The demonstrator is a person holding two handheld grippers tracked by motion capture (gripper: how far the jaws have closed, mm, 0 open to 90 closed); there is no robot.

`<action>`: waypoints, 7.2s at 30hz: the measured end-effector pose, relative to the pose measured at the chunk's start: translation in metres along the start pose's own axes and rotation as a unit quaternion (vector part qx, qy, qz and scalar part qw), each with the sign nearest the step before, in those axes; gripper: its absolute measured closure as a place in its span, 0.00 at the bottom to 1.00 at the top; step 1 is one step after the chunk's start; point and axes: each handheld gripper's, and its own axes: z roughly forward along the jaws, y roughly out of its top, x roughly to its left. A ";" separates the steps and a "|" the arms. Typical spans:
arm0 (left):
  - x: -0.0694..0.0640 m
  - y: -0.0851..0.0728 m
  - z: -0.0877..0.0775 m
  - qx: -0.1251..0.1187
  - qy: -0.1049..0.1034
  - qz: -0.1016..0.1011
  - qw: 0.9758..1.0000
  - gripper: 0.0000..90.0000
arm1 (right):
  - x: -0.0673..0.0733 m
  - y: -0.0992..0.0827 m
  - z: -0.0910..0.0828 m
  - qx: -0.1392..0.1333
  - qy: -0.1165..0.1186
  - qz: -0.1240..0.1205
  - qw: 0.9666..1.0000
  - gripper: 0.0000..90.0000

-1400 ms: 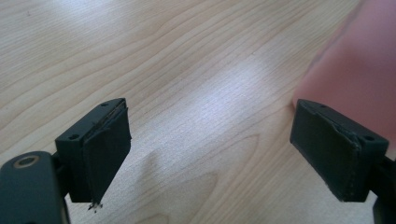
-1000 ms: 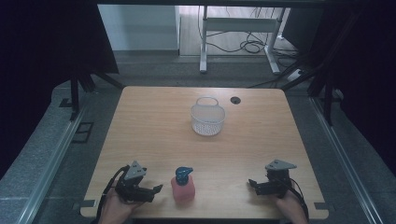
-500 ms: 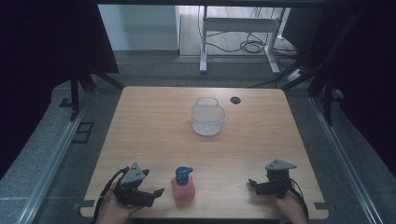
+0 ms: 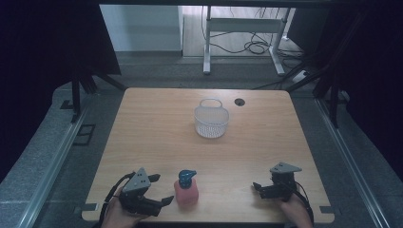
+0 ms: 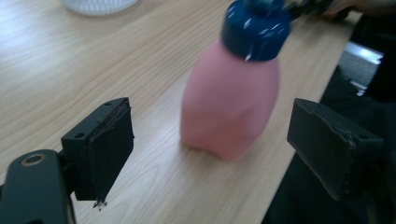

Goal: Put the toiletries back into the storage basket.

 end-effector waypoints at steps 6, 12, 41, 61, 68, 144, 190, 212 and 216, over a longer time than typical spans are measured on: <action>-0.003 0.009 0.003 -0.006 -0.011 0.008 1.000 0.20 | 0.000 0.000 0.000 0.000 0.000 0.000 1.000 0.00; -0.004 0.016 0.010 -0.009 -0.013 0.012 1.000 0.23 | 0.000 0.000 0.000 0.000 0.000 0.000 1.000 0.00; -0.013 0.036 0.039 -0.017 -0.018 0.050 0.998 0.49 | 0.000 0.000 0.000 0.000 -0.001 0.000 1.000 0.00; -0.016 0.042 0.037 -0.007 -0.001 0.059 0.998 0.59 | 0.000 0.000 0.000 0.000 -0.001 0.000 1.000 0.00; -0.012 0.054 0.031 -0.011 0.002 0.056 0.998 0.59 | 0.000 0.000 0.000 0.000 -0.001 0.000 1.000 0.00; 0.035 0.183 0.031 -0.027 0.053 0.059 0.996 0.59 | 0.000 0.000 0.000 0.002 0.000 -0.001 1.000 0.00; 0.073 0.251 0.086 -0.037 0.099 0.048 0.993 0.59 | 0.000 0.000 0.000 0.000 0.002 -0.002 1.000 0.00; 0.088 0.268 0.129 -0.036 0.128 0.032 0.991 0.59 | 0.000 0.000 0.000 0.000 0.004 -0.003 1.000 0.00; 0.091 0.269 0.135 -0.038 0.134 0.027 0.990 0.59 | 0.000 0.000 0.000 0.000 0.004 -0.003 1.000 0.00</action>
